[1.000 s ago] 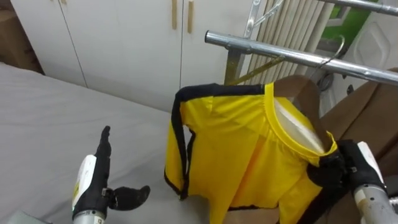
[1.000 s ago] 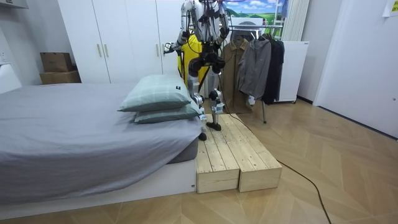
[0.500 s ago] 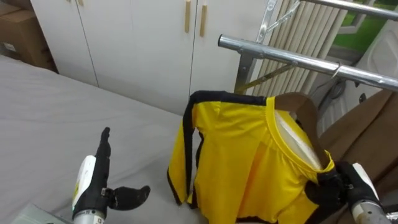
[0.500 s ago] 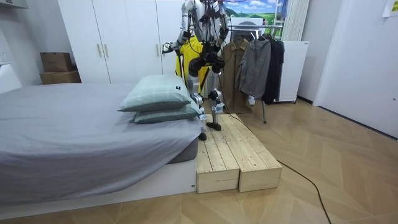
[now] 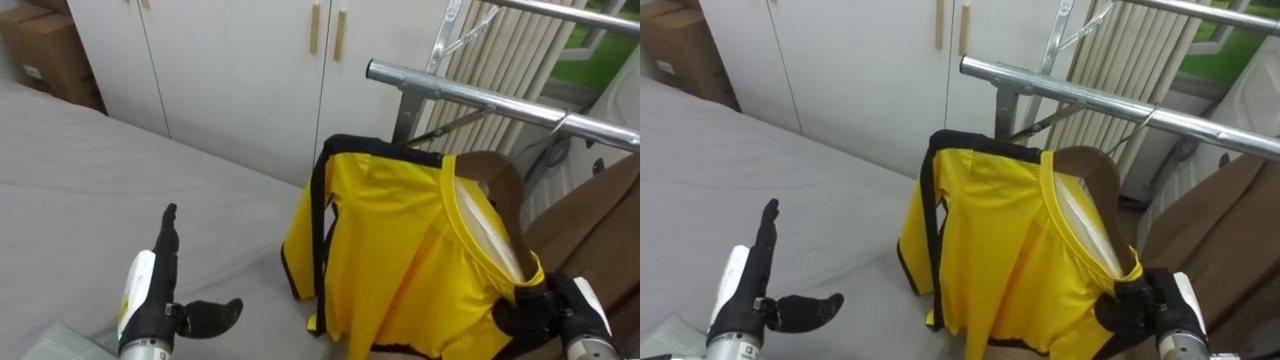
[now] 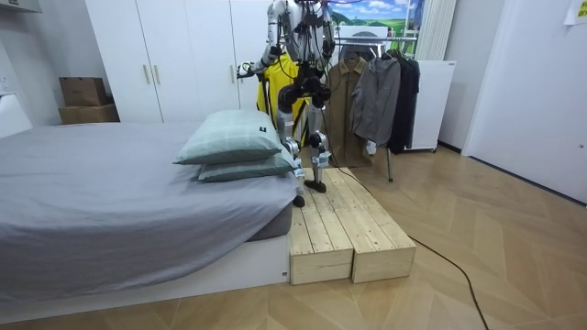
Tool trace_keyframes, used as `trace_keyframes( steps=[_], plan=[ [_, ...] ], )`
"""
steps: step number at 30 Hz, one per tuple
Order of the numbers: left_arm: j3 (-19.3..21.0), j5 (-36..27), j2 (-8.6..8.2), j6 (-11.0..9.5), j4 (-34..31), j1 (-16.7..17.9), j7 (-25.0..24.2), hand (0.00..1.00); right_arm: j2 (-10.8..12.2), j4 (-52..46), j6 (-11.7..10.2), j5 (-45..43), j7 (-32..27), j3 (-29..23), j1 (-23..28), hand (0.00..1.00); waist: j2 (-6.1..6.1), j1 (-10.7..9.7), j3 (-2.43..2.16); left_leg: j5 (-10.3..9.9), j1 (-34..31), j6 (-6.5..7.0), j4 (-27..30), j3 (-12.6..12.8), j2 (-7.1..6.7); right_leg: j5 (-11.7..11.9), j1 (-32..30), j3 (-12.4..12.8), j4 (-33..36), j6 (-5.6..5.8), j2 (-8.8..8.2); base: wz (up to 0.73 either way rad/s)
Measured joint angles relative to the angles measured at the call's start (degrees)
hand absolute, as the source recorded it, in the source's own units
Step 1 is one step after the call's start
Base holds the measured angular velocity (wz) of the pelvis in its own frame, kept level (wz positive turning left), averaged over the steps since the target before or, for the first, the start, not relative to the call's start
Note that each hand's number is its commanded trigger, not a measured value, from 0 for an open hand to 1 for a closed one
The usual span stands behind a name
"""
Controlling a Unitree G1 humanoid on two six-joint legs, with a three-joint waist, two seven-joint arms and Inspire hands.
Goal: Hang clothes
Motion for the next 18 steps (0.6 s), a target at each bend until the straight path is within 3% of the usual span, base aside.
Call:
trace_keyframes(
  steps=[18],
  plan=[
    [-0.04, 0.09, 0.01, -1.12, 0.00, 0.00, 2.30, 0.00, 0.01, 0.08, -0.65, -0.24, -0.74, 0.57, 0.09, 1.00, 0.46, -0.12, 0.01, 0.00, 0.40, 0.00, 0.05, -0.07, -0.01, 0.00, 0.27, 0.10, 0.17, 0.00, 0.04, 0.00]
  ],
)
